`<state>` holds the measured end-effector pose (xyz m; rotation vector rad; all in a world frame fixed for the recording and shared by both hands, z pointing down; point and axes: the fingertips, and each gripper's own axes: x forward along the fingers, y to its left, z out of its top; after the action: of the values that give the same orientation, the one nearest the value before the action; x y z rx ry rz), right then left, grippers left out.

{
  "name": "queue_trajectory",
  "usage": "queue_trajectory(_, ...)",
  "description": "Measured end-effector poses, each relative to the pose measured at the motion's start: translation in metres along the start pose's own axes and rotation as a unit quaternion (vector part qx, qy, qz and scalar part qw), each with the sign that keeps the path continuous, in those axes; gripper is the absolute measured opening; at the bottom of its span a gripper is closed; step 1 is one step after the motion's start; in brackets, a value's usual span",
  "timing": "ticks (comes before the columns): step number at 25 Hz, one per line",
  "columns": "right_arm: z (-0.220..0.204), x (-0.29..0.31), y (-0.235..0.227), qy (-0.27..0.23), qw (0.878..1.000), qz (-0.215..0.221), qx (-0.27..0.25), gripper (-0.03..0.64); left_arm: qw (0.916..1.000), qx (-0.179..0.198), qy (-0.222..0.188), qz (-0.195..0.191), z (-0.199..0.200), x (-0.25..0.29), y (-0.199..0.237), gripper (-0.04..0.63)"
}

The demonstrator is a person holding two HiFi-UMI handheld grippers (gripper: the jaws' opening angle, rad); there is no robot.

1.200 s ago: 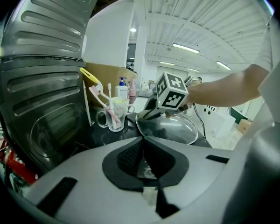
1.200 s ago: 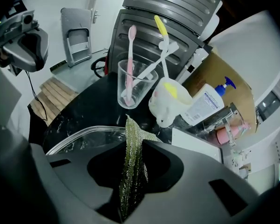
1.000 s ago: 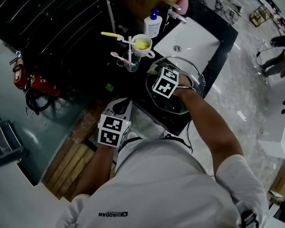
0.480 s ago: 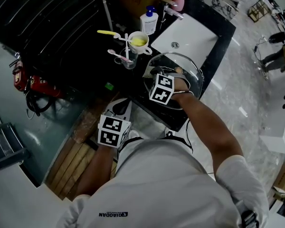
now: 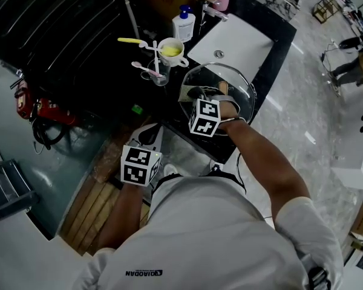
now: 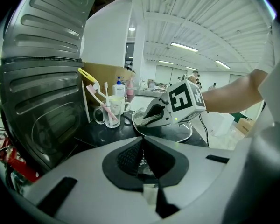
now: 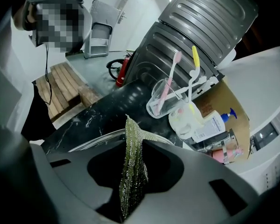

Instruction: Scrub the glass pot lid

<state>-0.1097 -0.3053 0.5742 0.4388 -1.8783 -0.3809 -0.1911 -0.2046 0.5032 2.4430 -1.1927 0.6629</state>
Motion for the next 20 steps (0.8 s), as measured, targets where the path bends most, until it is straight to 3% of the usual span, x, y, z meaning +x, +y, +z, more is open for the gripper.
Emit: queue_trajectory(20,-0.004,-0.03,0.05,-0.097,0.99,0.051,-0.088,0.098,0.9999,0.008,0.014,-0.003,0.003,0.013,-0.02,0.018)
